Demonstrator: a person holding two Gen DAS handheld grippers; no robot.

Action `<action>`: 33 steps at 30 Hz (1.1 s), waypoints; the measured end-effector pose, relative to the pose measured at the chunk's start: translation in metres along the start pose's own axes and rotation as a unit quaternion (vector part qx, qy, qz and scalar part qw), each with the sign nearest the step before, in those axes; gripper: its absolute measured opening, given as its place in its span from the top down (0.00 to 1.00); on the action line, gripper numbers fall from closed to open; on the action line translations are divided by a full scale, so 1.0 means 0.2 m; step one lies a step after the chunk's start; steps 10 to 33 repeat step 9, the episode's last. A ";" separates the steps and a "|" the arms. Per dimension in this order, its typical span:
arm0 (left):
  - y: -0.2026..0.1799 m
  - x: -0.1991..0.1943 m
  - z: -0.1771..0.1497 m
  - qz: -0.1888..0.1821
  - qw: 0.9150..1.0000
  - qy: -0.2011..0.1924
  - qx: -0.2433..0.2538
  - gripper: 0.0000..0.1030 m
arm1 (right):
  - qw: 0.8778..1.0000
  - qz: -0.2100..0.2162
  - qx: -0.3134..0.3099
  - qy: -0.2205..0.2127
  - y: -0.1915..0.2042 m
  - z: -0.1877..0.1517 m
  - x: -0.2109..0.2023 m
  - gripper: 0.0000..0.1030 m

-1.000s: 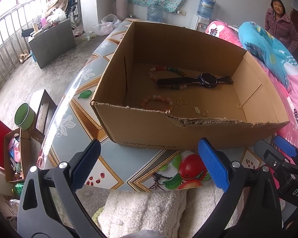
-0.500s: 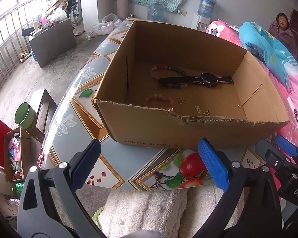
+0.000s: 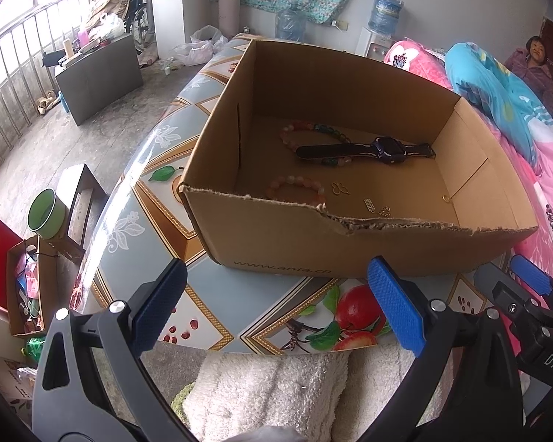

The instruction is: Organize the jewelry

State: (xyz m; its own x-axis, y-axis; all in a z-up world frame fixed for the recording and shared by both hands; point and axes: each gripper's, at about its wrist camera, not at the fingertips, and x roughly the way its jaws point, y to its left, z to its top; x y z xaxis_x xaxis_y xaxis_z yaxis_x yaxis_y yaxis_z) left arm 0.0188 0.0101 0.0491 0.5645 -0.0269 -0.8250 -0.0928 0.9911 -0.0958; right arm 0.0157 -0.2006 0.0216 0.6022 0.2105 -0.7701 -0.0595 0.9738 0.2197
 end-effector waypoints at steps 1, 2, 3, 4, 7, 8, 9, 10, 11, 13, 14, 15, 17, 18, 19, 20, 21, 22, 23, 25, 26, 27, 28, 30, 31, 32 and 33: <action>0.00 0.00 0.00 0.000 1.000 0.000 0.000 0.08 | 1.000 0.000 0.000 0.000 0.00 0.00 0.00 0.06; 0.00 0.00 0.00 0.001 1.000 -0.001 0.001 0.08 | 1.000 0.000 0.000 0.000 0.00 0.00 0.00 0.06; -0.01 0.00 0.00 0.001 1.000 -0.001 0.001 0.08 | 1.000 0.000 0.000 0.000 0.00 0.00 0.00 0.06; -0.01 -0.01 0.00 0.001 1.000 -0.002 0.002 0.08 | 1.000 0.000 0.000 0.000 0.00 0.00 0.00 0.06; -0.01 -0.01 0.00 0.001 1.000 -0.002 0.004 0.08 | 1.000 0.000 -0.001 0.000 0.00 0.00 0.00 0.06; -0.01 0.00 0.00 0.002 1.000 -0.002 0.004 0.08 | 1.000 0.000 0.000 0.000 0.00 0.00 0.00 0.06; -0.01 0.00 0.00 0.002 1.000 -0.002 0.005 0.08 | 1.000 0.000 0.000 0.000 0.00 0.00 0.00 0.06; -0.01 0.00 0.00 0.002 1.000 -0.002 0.005 0.08 | 1.000 0.000 0.000 0.000 0.00 0.00 0.00 0.06; -0.01 0.00 0.00 0.002 1.000 -0.002 0.005 0.08 | 1.000 0.000 0.000 0.000 0.00 0.00 0.00 0.06; -0.01 0.00 0.00 0.002 1.000 -0.002 0.005 0.08 | 1.000 0.000 0.000 0.000 0.00 0.00 0.00 0.06; -0.01 0.00 0.00 0.002 1.000 -0.002 0.005 0.08 | 1.000 0.000 0.000 0.000 0.00 0.00 0.00 0.06; -0.01 0.00 0.00 0.002 1.000 -0.002 0.005 0.08 | 1.000 0.000 0.000 0.000 0.00 0.00 0.00 0.06; -0.01 0.00 0.00 0.002 1.000 -0.002 0.005 0.08 | 1.000 0.000 0.000 0.000 0.00 0.00 0.00 0.06; -0.01 0.00 0.00 0.002 1.000 -0.002 0.005 0.08 | 1.000 0.000 0.000 0.000 0.00 0.00 0.00 0.06; -0.01 0.00 0.00 0.002 1.000 -0.002 0.005 0.08 | 1.000 0.000 0.000 0.000 0.00 0.00 0.00 0.06; -0.01 0.00 0.00 0.002 1.000 -0.002 0.005 0.08 | 1.000 0.000 0.000 0.000 0.00 0.00 0.00 0.06; -0.01 0.00 0.00 0.002 1.000 -0.002 0.005 0.08 | 1.000 0.000 0.000 0.000 0.00 0.00 0.00 0.06; -0.01 0.00 0.00 0.002 1.000 -0.002 0.005 0.08 | 1.000 0.000 0.000 0.000 0.00 0.00 0.00 0.06; -0.01 0.00 0.00 0.002 1.000 -0.002 0.005 0.08 | 1.000 0.000 0.000 0.000 0.00 0.00 0.00 0.06; -0.01 0.00 0.00 0.002 1.000 -0.002 0.005 0.08 | 1.000 0.000 0.000 0.000 0.00 0.00 0.00 0.06; -0.01 0.00 0.00 0.002 1.000 -0.002 0.005 0.08 | 1.000 0.000 0.000 0.000 0.00 0.00 0.00 0.06; -0.01 0.00 0.00 0.002 1.000 -0.002 0.005 0.08 | 1.000 0.000 0.000 0.000 0.00 0.00 0.00 0.06; -0.01 0.00 0.00 0.002 1.000 -0.002 0.005 0.08 | 1.000 0.000 0.000 0.000 0.00 0.00 0.00 0.06; -0.01 0.00 0.00 0.002 1.000 -0.002 0.005 0.08 | 1.000 0.000 0.000 0.000 0.00 0.00 0.00 0.06; -0.01 0.00 0.00 0.002 1.000 -0.002 0.005 0.08 | 1.000 0.000 0.000 0.000 0.00 0.00 0.00 0.06; -0.01 0.00 0.00 0.002 1.000 -0.002 0.005 0.08 | 1.000 0.000 0.000 0.000 0.00 0.00 0.00 0.06; -0.01 0.00 0.00 0.002 1.000 -0.002 0.005 0.08 | 1.000 0.000 0.000 0.000 0.00 0.00 0.00 0.06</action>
